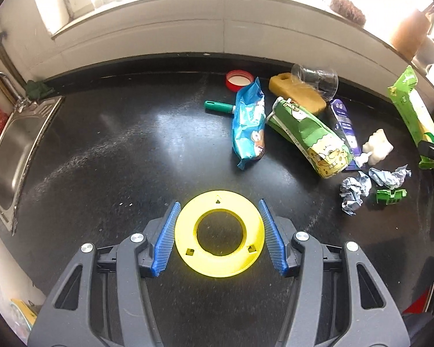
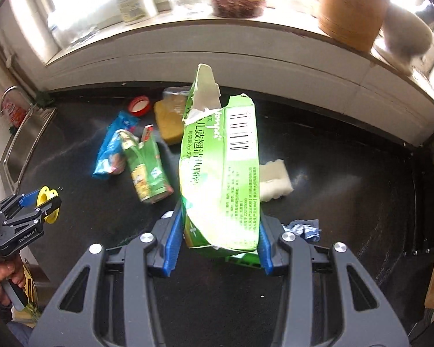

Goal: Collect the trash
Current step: 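Carry both items to the black bin and open both tools to drop them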

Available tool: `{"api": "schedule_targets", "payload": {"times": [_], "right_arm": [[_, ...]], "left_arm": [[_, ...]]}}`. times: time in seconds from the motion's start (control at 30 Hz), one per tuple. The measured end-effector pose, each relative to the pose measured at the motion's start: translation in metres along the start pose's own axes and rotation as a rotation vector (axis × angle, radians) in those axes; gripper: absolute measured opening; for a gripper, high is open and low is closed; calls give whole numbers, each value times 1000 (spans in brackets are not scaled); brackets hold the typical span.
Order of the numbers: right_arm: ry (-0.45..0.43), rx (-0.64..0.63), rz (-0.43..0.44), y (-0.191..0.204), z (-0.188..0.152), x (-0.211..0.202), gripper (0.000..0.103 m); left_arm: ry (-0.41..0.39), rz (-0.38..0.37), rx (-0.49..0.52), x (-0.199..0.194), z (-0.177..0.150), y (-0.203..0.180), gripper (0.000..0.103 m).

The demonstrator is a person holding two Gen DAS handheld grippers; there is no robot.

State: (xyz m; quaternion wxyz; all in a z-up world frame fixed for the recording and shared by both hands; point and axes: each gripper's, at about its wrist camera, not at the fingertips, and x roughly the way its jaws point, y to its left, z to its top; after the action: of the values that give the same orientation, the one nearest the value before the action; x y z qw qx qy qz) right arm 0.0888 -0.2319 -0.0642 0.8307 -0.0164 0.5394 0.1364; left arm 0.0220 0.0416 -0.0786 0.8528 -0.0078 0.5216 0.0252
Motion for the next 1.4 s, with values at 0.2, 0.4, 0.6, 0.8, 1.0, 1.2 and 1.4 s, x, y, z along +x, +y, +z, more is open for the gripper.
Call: {"api": "schedule_targets", "payload": {"times": [0.2, 0.4, 0.6, 0.8, 1.0, 1.2, 1.4], "right_arm": [[-3, -139, 96, 62, 1, -10, 44], [27, -382, 268, 185, 3, -6, 44], [102, -672, 451, 339, -27, 12, 44], [233, -895, 611, 475, -86, 33, 44], [357, -1072, 683, 587, -157, 59, 44], [446, -1181, 657, 659, -205, 99, 44], [503, -1223, 613, 696, -229, 131, 44]], "left_arm": [[-24, 54, -106, -26, -18, 42, 54], [-28, 155, -295, -54, -61, 120, 54], [-1, 278, -539, -71, -141, 206, 54], [33, 370, -775, -72, -242, 281, 54], [51, 398, -967, -46, -327, 335, 55], [52, 351, -1081, -3, -380, 365, 55], [45, 314, -1114, 24, -398, 376, 55]]}}
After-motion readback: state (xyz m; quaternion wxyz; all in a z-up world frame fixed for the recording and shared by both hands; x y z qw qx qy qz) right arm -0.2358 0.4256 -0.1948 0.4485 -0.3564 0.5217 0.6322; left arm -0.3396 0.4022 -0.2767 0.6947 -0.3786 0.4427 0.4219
